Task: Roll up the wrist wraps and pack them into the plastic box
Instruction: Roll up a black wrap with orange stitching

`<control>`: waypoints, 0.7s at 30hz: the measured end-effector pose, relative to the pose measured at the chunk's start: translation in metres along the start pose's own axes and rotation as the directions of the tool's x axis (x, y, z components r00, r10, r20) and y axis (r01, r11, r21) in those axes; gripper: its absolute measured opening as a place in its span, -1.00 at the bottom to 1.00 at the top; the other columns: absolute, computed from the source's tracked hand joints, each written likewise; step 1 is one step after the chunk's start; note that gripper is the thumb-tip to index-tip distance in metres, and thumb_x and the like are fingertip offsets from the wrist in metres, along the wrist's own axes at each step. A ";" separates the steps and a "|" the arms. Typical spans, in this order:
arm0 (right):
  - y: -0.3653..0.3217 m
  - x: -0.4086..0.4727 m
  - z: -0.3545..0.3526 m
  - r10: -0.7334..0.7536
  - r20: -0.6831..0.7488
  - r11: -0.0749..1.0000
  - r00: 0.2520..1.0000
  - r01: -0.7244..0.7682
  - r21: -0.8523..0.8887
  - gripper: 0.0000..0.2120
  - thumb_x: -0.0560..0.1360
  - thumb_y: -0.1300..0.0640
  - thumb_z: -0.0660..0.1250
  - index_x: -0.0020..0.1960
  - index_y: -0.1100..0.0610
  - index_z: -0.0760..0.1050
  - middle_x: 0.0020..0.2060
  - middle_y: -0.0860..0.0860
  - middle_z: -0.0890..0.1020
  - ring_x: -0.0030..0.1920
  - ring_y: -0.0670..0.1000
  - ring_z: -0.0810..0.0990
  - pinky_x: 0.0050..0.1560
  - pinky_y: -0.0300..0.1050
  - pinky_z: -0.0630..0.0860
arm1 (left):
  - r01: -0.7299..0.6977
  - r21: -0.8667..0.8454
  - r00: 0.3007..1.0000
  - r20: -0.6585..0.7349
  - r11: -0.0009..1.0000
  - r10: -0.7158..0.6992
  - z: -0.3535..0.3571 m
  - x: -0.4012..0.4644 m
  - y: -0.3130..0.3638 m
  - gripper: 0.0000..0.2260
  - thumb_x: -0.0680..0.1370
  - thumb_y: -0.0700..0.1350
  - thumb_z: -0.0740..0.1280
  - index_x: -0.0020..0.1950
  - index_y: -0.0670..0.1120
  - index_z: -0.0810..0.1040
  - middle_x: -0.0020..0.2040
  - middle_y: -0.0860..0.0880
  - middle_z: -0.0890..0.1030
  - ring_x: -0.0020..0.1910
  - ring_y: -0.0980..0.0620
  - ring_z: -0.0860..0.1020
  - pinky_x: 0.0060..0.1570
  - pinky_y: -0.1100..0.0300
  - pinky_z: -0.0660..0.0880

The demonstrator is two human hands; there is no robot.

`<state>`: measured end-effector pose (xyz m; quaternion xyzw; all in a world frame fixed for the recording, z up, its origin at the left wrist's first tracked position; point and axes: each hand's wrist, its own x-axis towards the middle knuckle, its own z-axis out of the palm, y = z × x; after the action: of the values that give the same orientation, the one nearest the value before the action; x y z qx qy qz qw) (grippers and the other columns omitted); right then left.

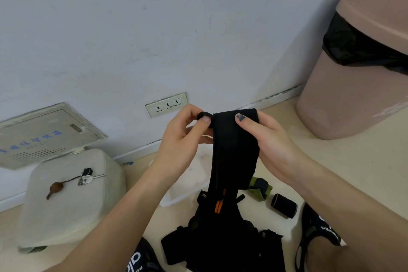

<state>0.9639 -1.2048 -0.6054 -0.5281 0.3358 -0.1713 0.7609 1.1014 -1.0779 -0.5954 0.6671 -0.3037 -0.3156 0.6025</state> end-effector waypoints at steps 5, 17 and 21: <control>-0.003 -0.002 0.000 0.034 0.051 0.997 0.998 -0.038 0.070 -0.73 0.67 0.09 0.29 0.29 0.18 0.60 0.16 0.09 0.73 0.21 0.08 0.70 0.21 -0.01 0.59 | 0.135 -0.171 0.988 -0.056 0.976 -0.146 0.003 0.001 0.000 -0.90 0.63 -0.31 0.28 -0.03 -0.15 0.42 -0.14 -0.14 0.61 -0.25 -0.06 0.66 -0.12 0.13 0.62; 0.002 -0.002 0.003 -0.026 -0.061 0.997 0.998 0.021 -0.076 -0.77 0.67 0.05 0.31 0.24 0.12 0.60 0.07 0.04 0.75 0.11 0.05 0.73 0.09 -0.03 0.63 | 0.020 0.003 0.998 0.056 1.000 -0.020 0.002 -0.007 -0.002 -0.94 0.54 -0.12 0.43 -0.09 -0.01 0.57 0.02 -0.19 0.65 -0.02 -0.17 0.67 0.22 -0.08 0.55; 0.006 -0.003 0.004 -0.041 -0.079 0.994 0.996 0.033 -0.102 -0.80 0.68 0.04 0.31 0.20 0.11 0.60 0.04 0.04 0.75 0.09 0.05 0.73 0.15 0.03 0.63 | -0.019 0.089 0.999 0.039 0.996 0.016 0.005 -0.006 -0.006 -0.83 0.57 -0.16 0.47 -0.12 0.10 0.63 0.04 -0.06 0.62 -0.03 0.03 0.65 0.06 0.16 0.55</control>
<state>0.9638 -1.1975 -0.6089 -0.5646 0.3648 -0.1897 0.7157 1.0941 -1.0754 -0.6011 0.6846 -0.3348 -0.3090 0.5690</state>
